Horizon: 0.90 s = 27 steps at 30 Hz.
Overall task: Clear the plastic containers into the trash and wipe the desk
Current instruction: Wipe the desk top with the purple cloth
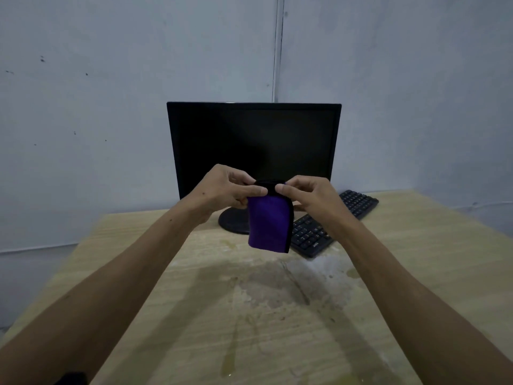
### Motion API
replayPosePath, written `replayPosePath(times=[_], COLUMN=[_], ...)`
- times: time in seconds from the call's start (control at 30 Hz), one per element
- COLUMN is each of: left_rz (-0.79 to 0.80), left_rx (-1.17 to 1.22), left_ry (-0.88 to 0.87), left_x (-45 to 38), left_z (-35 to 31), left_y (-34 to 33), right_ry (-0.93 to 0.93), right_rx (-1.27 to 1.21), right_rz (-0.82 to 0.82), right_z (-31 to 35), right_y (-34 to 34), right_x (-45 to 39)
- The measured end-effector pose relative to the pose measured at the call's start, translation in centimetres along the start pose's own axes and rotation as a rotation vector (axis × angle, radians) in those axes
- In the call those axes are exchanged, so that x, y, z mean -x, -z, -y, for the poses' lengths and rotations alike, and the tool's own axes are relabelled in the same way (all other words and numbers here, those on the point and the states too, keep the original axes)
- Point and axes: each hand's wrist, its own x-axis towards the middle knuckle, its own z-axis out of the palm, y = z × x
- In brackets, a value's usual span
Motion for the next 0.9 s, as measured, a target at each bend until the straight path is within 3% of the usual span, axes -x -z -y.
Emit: replayPosePath(times=[0.1,0.2,0.3,0.43,0.53,0.6,0.7,0.9], left_rz=[-0.073,-0.175,-0.283,-0.34,-0.216,-0.077,0.005,0.158], left_rx=[0.014,0.061,-0.132,-0.397,-0.35,-0.209,-0.078,-0.111], left_ry=[-0.034,-0.039,-0.113,-0.227,-0.232,-0.186,-0.169,-0.098], left_x=[-0.2,-0.3,-0.5,-0.7,-0.8,-0.9,-1.2,-1.8], left_z=[-0.7,-1.0,-0.8,-0.6,-1.1,-2.0,-3.4,-5.0], left_y=[-1.0,-1.8,-2.1,-1.7,-1.2,-0.8,0.1,2.3], right_ry=[-0.058,-0.204,-0.224,-0.099,0.045,0.129,0.262,0.178], right_rx=[-0.083,-0.167,-0.11,0.094,0.29,0.331,0.378,-0.005], right_rz=[-0.035,0.05,0.079,-0.068,-0.203,-0.24,-0.298,-0.288], right_z=[-0.1,-0.6,-0.7,-0.2,0.6,1.4,2.5,4.0], right_y=[0.2,-0.1,-0.2,0.4,1.1,1.3,1.6,2.5], right_x=[0.2,0.7,1.1,1.1,0.6,0.2,-0.6,-2.2])
